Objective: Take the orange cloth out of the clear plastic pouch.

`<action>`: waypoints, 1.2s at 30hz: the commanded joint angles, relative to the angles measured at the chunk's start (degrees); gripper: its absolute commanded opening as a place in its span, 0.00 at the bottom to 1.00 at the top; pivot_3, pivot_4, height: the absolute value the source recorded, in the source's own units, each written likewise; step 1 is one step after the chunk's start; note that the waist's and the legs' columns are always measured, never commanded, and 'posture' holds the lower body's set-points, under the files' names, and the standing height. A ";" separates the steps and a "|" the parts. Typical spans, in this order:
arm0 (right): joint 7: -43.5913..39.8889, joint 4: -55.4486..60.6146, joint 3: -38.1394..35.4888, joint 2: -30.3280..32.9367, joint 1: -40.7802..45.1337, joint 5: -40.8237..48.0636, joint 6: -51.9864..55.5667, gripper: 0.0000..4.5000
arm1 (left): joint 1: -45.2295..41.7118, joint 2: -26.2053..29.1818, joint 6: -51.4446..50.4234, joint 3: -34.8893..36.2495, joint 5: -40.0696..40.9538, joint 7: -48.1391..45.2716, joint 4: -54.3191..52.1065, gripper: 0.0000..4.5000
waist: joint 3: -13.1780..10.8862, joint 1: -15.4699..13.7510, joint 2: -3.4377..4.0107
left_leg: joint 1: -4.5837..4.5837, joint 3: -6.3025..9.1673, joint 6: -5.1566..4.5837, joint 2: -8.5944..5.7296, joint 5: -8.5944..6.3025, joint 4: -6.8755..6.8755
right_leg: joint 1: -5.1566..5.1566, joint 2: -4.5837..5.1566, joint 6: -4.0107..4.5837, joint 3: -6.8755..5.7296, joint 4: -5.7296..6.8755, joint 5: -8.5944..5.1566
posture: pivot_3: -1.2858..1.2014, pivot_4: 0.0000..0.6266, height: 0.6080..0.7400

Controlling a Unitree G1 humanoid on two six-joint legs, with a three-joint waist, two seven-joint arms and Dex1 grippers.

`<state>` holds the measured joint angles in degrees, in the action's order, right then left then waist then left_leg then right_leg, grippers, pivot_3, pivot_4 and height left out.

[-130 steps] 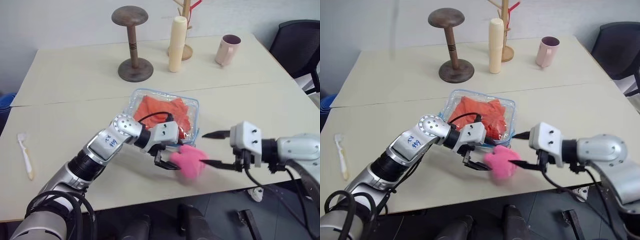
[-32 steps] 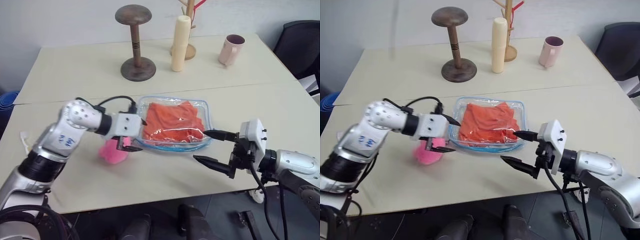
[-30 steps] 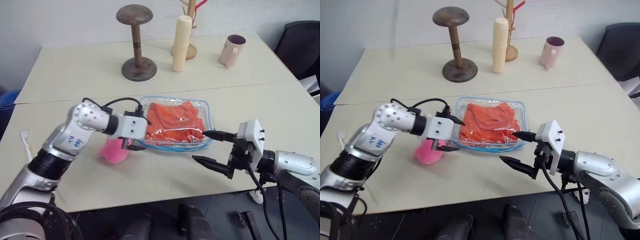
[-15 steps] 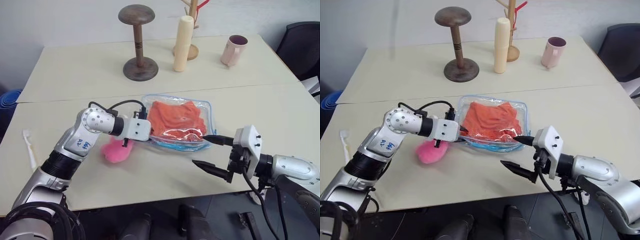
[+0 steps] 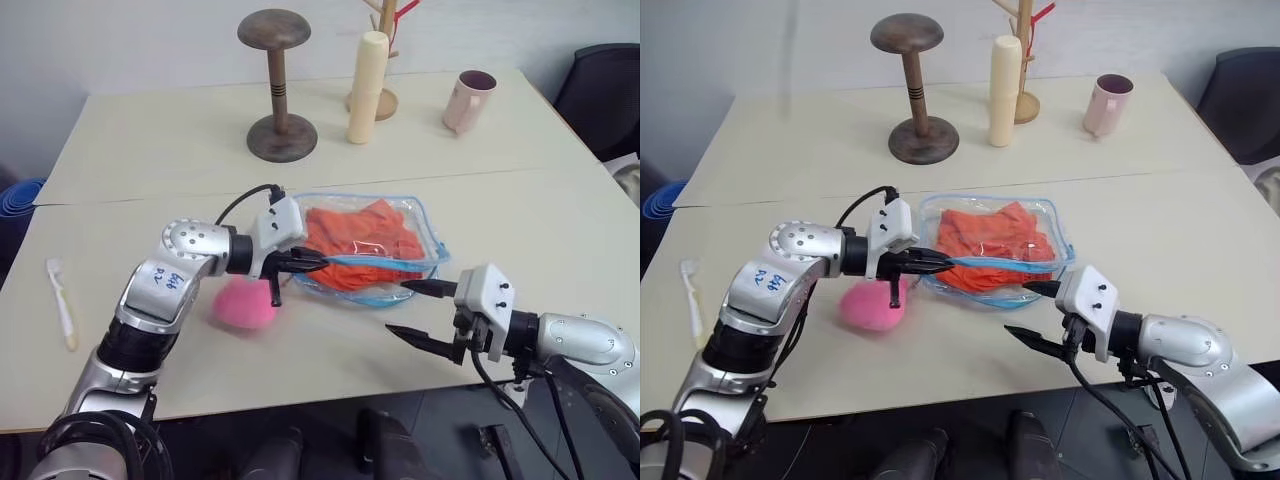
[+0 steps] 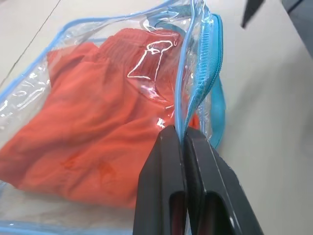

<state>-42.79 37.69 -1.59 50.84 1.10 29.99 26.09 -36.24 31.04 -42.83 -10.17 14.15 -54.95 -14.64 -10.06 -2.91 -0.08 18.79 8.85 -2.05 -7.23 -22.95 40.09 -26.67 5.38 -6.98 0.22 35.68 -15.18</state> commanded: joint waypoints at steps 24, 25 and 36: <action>12.22 -31.66 18.54 -11.47 18.05 -50.15 -31.91 0.78 | 0.23 -4.06 -5.02 1.41 6.66 8.50 -7.53 0.00 | 0.00 1.12 0.01 | -0.16 -0.09 0.02 -0.05 0.00 -0.03 | 0.01 -0.01 0.02 -0.01 0.14 0.00 | 0.52 0.24 1.00; 12.84 -32.61 19.07 -11.80 18.73 -51.71 -32.50 0.78 | 0.22 -4.26 -5.27 1.50 7.03 8.68 -7.64 0.00 | 0.01 1.25 0.01 | -0.17 -0.09 0.02 -0.05 0.00 -0.03 | 0.02 0.00 0.02 -0.01 0.15 0.00 | 0.52 0.24 1.00; 18.81 -47.52 25.05 -18.33 26.68 -62.28 -38.87 0.58 | -2.37 -6.73 -7.80 3.20 9.79 12.11 -5.18 0.00 | 0.07 1.75 -0.02 | -0.43 -0.18 0.06 -0.03 0.02 -0.05 | 0.19 -0.05 0.03 0.04 0.22 -0.01 | 0.52 0.24 1.00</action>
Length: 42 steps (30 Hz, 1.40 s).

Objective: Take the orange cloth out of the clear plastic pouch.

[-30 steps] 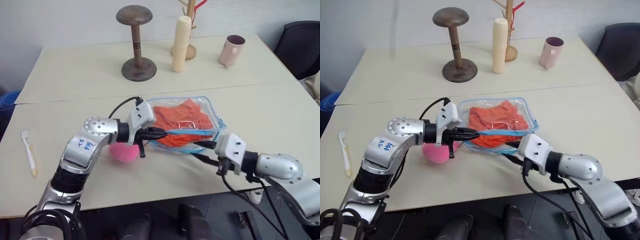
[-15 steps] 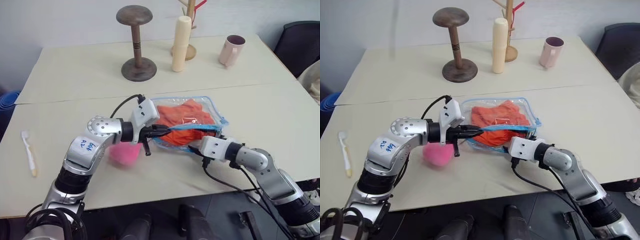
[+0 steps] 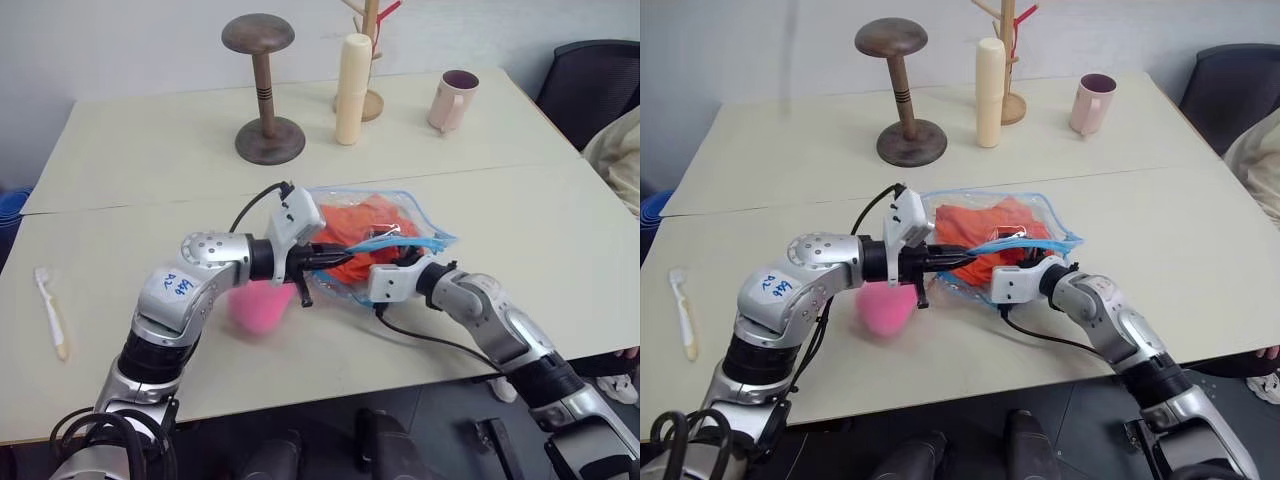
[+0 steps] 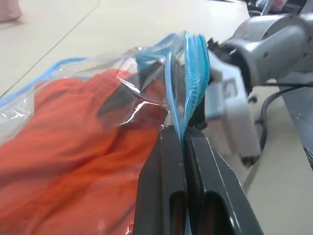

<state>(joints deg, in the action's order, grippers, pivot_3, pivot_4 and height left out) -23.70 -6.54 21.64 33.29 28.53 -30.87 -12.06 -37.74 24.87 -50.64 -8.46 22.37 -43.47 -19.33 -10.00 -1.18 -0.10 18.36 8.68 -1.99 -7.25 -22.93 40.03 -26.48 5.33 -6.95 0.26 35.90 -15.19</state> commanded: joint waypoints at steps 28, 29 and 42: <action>-28.83 35.32 -30.80 28.12 -40.54 24.38 -14.76 0.00 | 2.05 2.39 16.08 -5.96 -12.73 6.34 11.33 0.00 | -0.03 -2.05 -0.05 | 0.16 0.16 0.00 0.00 -0.02 -0.06 | 0.03 0.00 0.00 0.05 -0.25 0.00 | 0.52 0.24 1.00; -28.66 33.41 -34.14 28.61 -43.69 23.18 -16.45 0.00 | 2.08 3.20 15.75 -5.84 -12.44 5.22 10.53 0.00 | -0.03 -2.00 -0.05 | 0.19 0.11 -0.01 -0.02 -0.01 -0.07 | 0.01 0.00 -0.02 0.07 -0.28 0.01 | 0.52 0.24 1.00; -7.83 -6.58 -36.95 24.95 -26.88 7.42 -9.84 0.00 | 5.90 12.99 16.92 -10.90 -10.08 -10.86 -0.42 0.00 | -0.03 -0.41 -0.01 | -0.11 -0.26 -0.04 0.05 0.01 -0.30 | 0.02 -0.06 -0.02 0.22 -0.23 0.03 | 0.52 0.24 1.00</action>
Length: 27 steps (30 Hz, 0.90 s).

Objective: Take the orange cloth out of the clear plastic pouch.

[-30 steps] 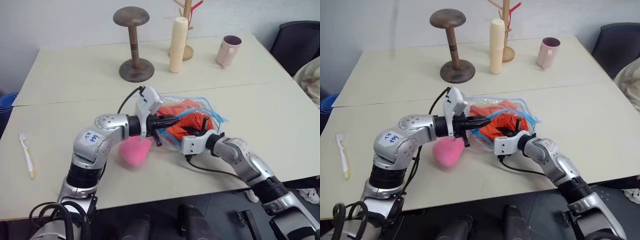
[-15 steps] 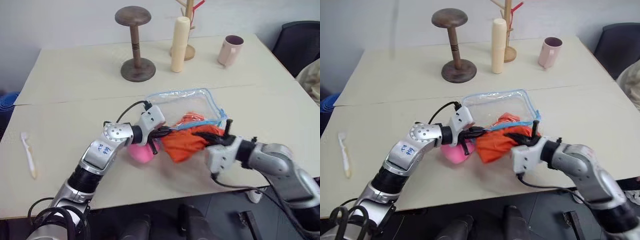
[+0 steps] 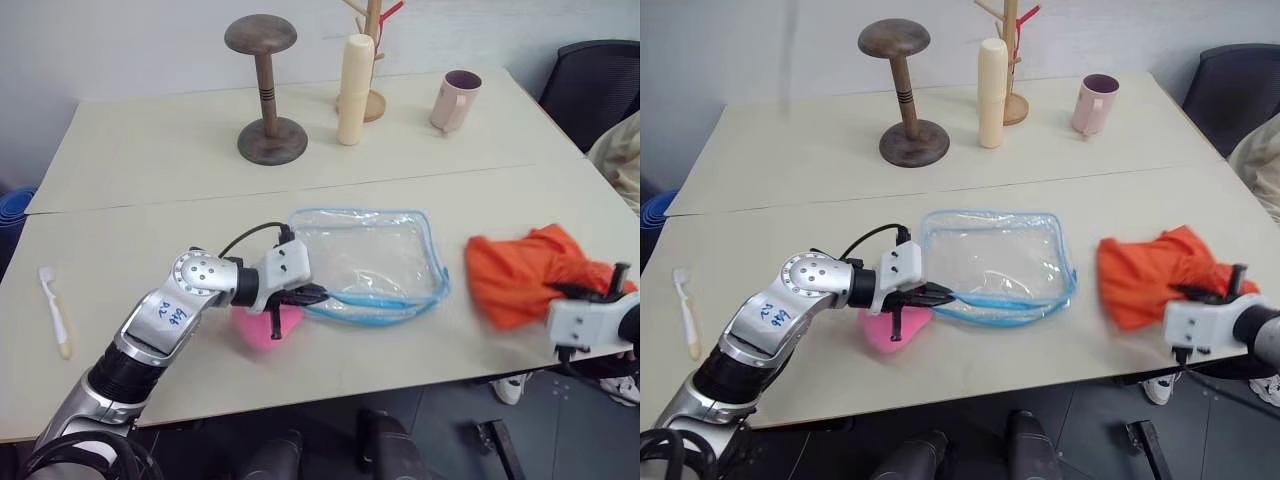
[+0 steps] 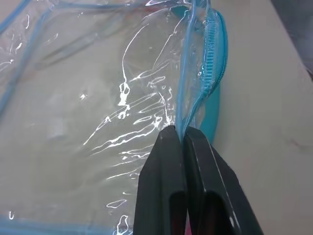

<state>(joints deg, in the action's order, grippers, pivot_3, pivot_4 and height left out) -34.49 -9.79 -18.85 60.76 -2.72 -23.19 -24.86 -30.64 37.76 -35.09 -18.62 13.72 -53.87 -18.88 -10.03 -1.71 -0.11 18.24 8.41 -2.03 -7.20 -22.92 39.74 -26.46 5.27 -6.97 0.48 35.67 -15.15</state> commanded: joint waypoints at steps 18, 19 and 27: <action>-14.48 12.02 -10.35 -6.10 -1.78 33.57 38.26 1.00 | -1.14 -5.13 -14.46 15.64 13.72 0.96 -4.43 0.73 | 0.03 0.10 0.05 | 0.15 0.23 0.01 0.01 0.00 0.16 | -0.01 0.06 0.00 -0.05 0.04 0.01 | 0.52 0.24 1.00; -16.94 14.78 -13.43 -5.57 -3.65 37.43 43.20 1.00 | -0.85 -3.77 -16.04 18.12 16.18 0.00 -4.99 0.80 | 0.02 0.03 0.07 | 0.16 0.24 0.01 0.01 0.00 0.17 | 0.00 0.06 0.00 -0.04 0.03 0.01 | 0.52 0.24 1.00; -29.74 12.21 -36.22 -2.14 -17.69 48.16 61.28 1.00 | 2.67 18.00 -5.17 28.91 14.91 -14.07 11.24 0.85 | -0.01 0.00 0.14 | 0.02 0.29 0.03 0.02 -0.03 -0.15 | 0.12 0.05 0.08 -0.07 -0.18 -0.03 | 0.52 0.24 1.00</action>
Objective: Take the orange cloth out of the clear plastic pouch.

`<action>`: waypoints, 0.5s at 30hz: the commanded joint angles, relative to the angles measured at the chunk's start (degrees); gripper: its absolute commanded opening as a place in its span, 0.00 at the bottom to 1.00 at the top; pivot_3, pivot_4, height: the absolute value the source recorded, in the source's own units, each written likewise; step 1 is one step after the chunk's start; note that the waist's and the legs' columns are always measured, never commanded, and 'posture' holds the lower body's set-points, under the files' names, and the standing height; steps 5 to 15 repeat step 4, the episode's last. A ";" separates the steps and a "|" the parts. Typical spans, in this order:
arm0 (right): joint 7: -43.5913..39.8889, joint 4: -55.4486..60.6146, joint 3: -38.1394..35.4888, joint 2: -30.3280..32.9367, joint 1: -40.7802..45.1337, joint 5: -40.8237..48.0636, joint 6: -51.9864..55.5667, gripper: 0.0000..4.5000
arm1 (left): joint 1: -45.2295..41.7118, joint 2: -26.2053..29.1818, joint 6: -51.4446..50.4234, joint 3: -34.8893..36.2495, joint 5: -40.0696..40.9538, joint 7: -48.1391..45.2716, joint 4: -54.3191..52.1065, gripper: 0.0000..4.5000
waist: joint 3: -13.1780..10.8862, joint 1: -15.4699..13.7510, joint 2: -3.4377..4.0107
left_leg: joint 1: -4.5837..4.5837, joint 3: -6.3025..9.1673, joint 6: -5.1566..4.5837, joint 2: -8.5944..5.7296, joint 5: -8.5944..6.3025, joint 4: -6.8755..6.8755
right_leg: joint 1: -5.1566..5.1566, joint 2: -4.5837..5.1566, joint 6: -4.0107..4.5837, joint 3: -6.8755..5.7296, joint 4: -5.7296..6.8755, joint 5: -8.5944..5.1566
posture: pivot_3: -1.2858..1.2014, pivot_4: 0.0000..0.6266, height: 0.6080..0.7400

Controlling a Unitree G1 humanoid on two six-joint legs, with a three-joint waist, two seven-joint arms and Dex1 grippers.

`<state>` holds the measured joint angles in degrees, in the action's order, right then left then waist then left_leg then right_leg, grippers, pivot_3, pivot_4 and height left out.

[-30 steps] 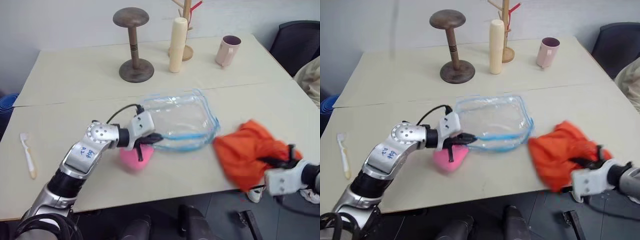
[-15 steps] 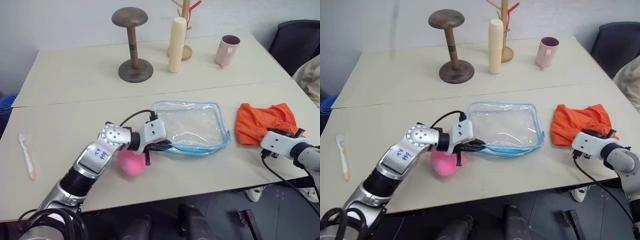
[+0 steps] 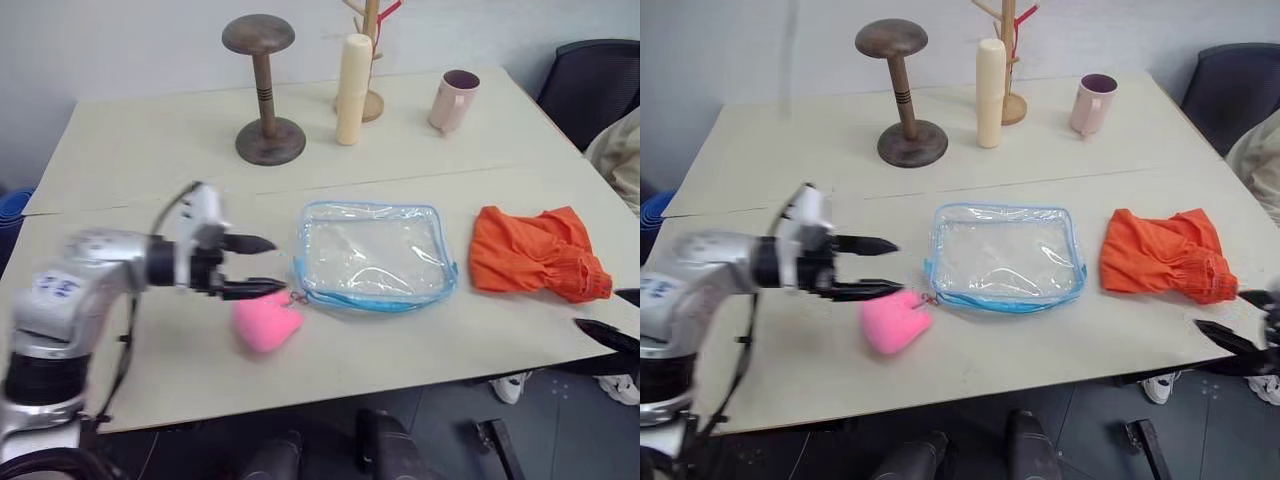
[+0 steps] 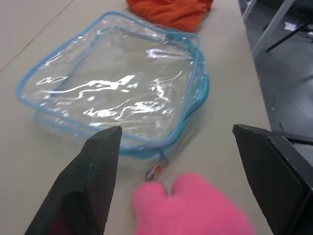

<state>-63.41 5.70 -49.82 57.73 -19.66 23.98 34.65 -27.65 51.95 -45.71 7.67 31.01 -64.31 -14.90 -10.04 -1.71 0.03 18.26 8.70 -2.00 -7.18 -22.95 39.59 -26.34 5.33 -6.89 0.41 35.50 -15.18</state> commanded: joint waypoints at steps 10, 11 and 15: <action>-1.08 -4.53 -6.30 0.17 -0.92 1.96 2.07 1.00 | -1.49 7.56 12.01 2.12 -4.59 -7.18 15.16 0.85 | 0.00 0.10 0.01 | -0.04 -0.02 -0.01 -0.03 0.00 -0.04 | 0.00 0.04 0.00 0.00 0.02 0.00 | 0.52 0.24 1.00; -1.08 -4.53 -6.30 0.17 -0.92 1.96 2.07 1.00 | -1.49 7.56 12.01 2.12 -4.59 -7.18 15.16 0.85 | 0.00 0.10 0.01 | -0.04 -0.02 -0.01 -0.03 0.00 -0.04 | 0.00 0.04 0.00 0.00 0.02 0.00 | 0.52 0.24 1.00; -1.08 -4.53 -6.30 0.17 -0.92 1.96 2.07 1.00 | -1.49 7.56 12.01 2.12 -4.59 -7.18 15.16 0.85 | 0.00 0.10 0.01 | -0.04 -0.02 -0.01 -0.03 0.00 -0.04 | 0.00 0.04 0.00 0.00 0.02 0.00 | 0.52 0.24 1.00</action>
